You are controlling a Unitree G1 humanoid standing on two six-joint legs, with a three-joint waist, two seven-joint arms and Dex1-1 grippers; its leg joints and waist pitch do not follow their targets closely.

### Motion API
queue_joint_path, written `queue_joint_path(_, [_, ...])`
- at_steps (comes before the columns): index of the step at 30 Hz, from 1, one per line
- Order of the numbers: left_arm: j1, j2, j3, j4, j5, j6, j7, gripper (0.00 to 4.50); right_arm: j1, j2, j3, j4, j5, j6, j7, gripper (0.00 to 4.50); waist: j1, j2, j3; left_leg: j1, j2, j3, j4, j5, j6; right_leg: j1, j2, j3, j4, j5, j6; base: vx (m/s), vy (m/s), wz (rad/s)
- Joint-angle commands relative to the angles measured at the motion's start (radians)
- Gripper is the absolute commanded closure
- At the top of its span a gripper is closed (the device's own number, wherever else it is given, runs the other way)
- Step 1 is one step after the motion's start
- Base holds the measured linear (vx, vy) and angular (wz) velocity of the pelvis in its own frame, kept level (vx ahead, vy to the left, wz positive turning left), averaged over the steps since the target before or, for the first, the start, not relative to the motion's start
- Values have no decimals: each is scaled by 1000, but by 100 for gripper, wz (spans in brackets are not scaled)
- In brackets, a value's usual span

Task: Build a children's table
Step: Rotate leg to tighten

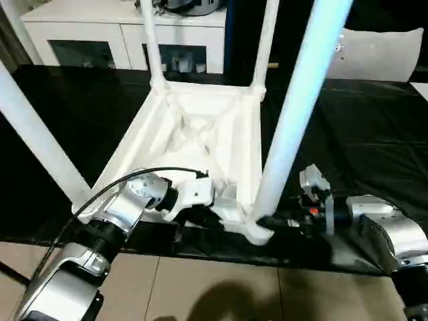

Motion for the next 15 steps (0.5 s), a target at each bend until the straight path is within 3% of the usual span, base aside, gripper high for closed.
queue_joint_path(1, [-5,-84,11,-32,-22,54,101,450,-64,83,-15,47,-39,58,-218,245,-11,-13,-54,-10,37,-20,-67,-176,29,61,-71,38,-102,-573,-10,0,0,0])
queue_joint_path(2, [-10,-115,27,-24,-27,89,151,450,-93,127,-40,85,-55,91,-320,246,-22,-13,-52,-7,35,-20,-65,-193,24,57,-69,33,-108,-592,0,0,0,0])
queue_joint_path(4, [-25,-170,50,1,-21,142,250,450,-136,194,-72,138,-73,115,-460,247,-66,-2,-56,-7,32,-28,-56,-244,15,57,-67,17,-118,-608,8,0,0,0])
queue_joint_path(5, [-34,-196,61,15,-18,165,298,450,-150,223,-84,151,-75,118,-511,248,-79,-2,-57,-5,32,-28,-55,-255,30,58,-68,16,-124,-589,11,0,0,0])
queue_joint_path(6, [-44,-222,74,29,-16,180,347,450,-161,248,-93,162,-74,123,-548,248,-89,3,-60,-8,37,-29,-58,-244,44,62,-71,19,-120,-541,-9,0,0,0])
queue_joint_path(8, [-58,-250,87,43,-10,194,404,450,-170,267,-87,171,-85,116,-577,248,-92,1,-62,-12,43,-30,-63,-228,59,65,-69,20,-114,-484,-24,0,0,0])
queue_joint_path(10, [-65,-266,81,48,5,194,432,450,-165,268,-51,169,-121,68,-564,248,-86,-3,-63,-8,39,-24,-61,-212,69,61,-72,28,-110,-463,-43,0,0,0])
queue_joint_path(11, [-66,-268,80,49,9,193,436,450,-164,269,-45,170,-125,54,-555,215,-82,-2,-65,-14,39,-23,-61,-189,80,66,-74,31,-105,-444,-52,0,0,0])
queue_joint_path(15, [-65,-267,75,35,26,192,431,450,-150,260,-53,147,-104,41,-504,179,-73,-2,-69,-17,44,-23,-62,-127,105,71,-74,37,-90,-372,-77,0,0,0])
